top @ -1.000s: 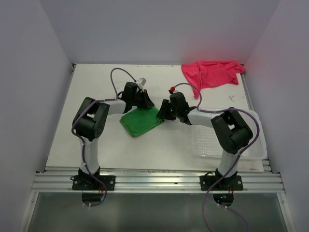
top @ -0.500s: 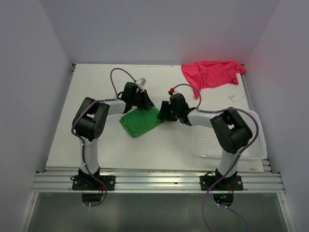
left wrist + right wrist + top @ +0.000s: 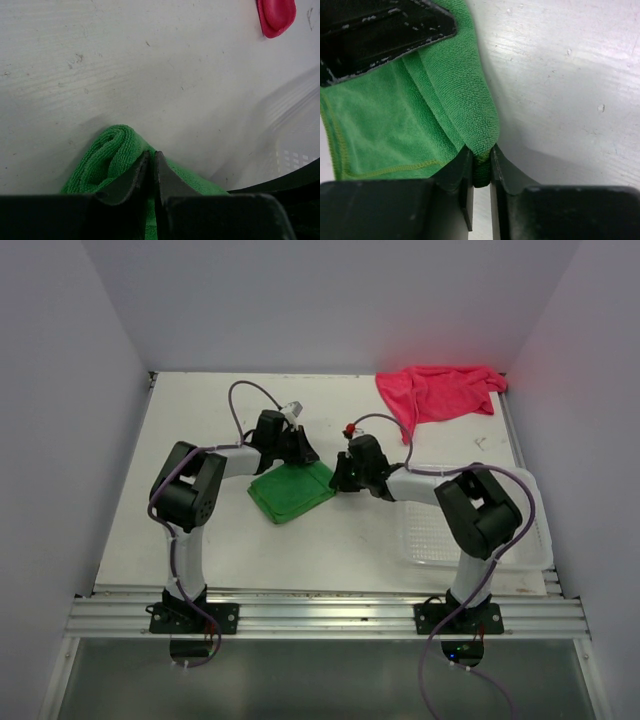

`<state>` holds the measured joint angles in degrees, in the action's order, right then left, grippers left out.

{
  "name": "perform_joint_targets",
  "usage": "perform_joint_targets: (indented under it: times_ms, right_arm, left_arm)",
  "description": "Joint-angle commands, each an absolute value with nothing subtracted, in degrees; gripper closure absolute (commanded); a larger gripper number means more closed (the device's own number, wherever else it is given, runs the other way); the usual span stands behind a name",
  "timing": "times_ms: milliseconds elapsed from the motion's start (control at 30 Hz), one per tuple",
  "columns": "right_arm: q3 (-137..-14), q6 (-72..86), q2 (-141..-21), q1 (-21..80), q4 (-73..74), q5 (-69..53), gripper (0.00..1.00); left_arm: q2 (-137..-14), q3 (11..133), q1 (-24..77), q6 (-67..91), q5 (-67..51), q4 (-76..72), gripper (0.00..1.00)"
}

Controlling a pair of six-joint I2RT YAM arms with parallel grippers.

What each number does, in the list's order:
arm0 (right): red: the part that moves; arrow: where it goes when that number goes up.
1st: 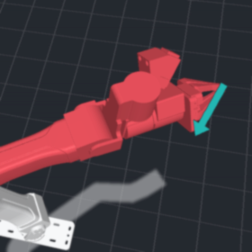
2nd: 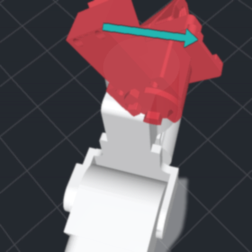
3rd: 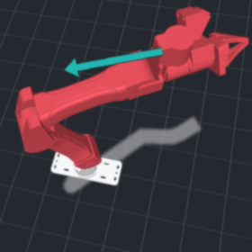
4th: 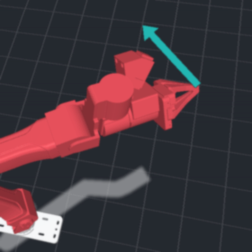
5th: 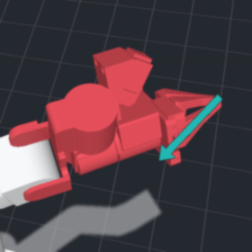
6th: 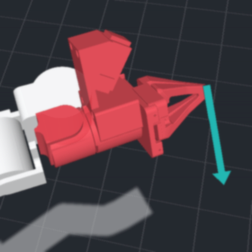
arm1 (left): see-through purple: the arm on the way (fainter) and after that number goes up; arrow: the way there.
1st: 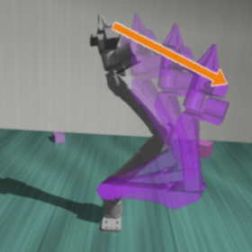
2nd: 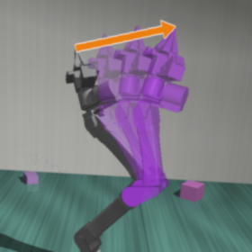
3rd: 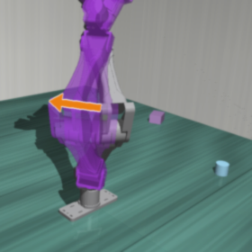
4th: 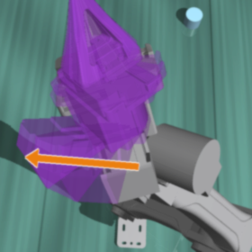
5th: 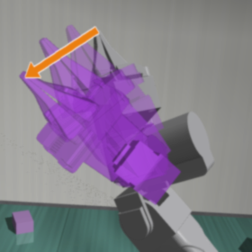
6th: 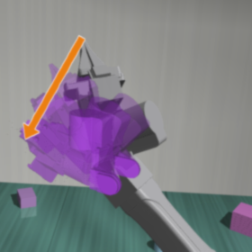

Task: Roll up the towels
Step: Roll the towel

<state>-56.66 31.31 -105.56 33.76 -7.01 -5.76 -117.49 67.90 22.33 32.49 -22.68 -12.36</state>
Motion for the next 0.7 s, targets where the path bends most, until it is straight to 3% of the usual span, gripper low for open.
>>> perform_joint_targets:
  times_ms: [0,100,400,667]
  right_arm:
    - [-56.1,24.7,-103.4,36.7,-4.3,-1.1,0.9]
    - [-55.6,19.8,-102.0,41.5,-3.4,10.4,1.0]
    - [-58.6,12.3,-103.1,49.6,-0.5,35.9,1.0]
    - [-61.9,3.3,-107.0,55.5,-1.1,48.5,1.0]
  left_arm:
    - [-116.4,67.8,22.0,31.1,-19.2,-7.4,0.88]
    - [-116.0,69.3,21.8,30.9,-19.2,-6.4,0.87]
    - [-113.3,73.8,21.5,30.4,-19.7,-2.8,0.85]
    - [-110.6,74.4,21.5,31.0,-21.4,-2.9,0.85]
